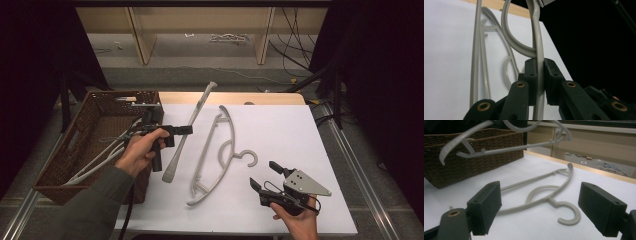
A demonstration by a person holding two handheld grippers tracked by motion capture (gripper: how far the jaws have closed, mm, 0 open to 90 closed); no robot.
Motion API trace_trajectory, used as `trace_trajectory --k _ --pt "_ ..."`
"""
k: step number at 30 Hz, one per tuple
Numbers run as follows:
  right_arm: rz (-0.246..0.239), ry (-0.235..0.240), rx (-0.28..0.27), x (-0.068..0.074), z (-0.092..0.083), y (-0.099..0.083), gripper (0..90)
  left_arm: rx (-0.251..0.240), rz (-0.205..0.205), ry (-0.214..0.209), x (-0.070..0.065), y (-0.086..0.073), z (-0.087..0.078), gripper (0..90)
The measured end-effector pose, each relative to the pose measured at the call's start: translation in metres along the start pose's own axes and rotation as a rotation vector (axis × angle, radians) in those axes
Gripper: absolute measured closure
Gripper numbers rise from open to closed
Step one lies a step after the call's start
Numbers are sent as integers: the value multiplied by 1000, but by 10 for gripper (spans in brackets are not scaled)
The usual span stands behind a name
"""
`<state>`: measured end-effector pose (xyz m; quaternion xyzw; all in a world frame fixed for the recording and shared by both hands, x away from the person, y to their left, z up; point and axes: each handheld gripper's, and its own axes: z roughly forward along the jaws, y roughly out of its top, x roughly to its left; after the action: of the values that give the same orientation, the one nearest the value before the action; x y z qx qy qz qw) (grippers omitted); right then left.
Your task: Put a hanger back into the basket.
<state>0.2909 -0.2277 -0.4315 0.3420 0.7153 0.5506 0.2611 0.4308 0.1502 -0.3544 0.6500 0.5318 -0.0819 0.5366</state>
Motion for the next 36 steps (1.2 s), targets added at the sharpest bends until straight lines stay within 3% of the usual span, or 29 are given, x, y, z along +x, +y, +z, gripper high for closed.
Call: trace_trajectory --k 7,15,17,23,26,31,36 --pt "3 -2 0 0 0 0 197 -40 31 -18 -11 10 -29 815" --pt "4 -3 1 0 0 0 197 -76 42 -27 -5 16 -66 816" --pt "5 -6 -2 0 0 0 197 -91 48 -14 -3 18 -77 816" --pt "7 -4 17 0 0 -1 196 -137 49 23 10 22 -112 815" --pt "7 -4 19 0 1 -1 197 -149 58 45 13 23 -121 816" --pt "10 8 -6 0 4 -2 197 -175 77 77 32 28 -142 816" --pt "14 6 5 0 3 -2 197 -174 95 86 46 29 -151 816"
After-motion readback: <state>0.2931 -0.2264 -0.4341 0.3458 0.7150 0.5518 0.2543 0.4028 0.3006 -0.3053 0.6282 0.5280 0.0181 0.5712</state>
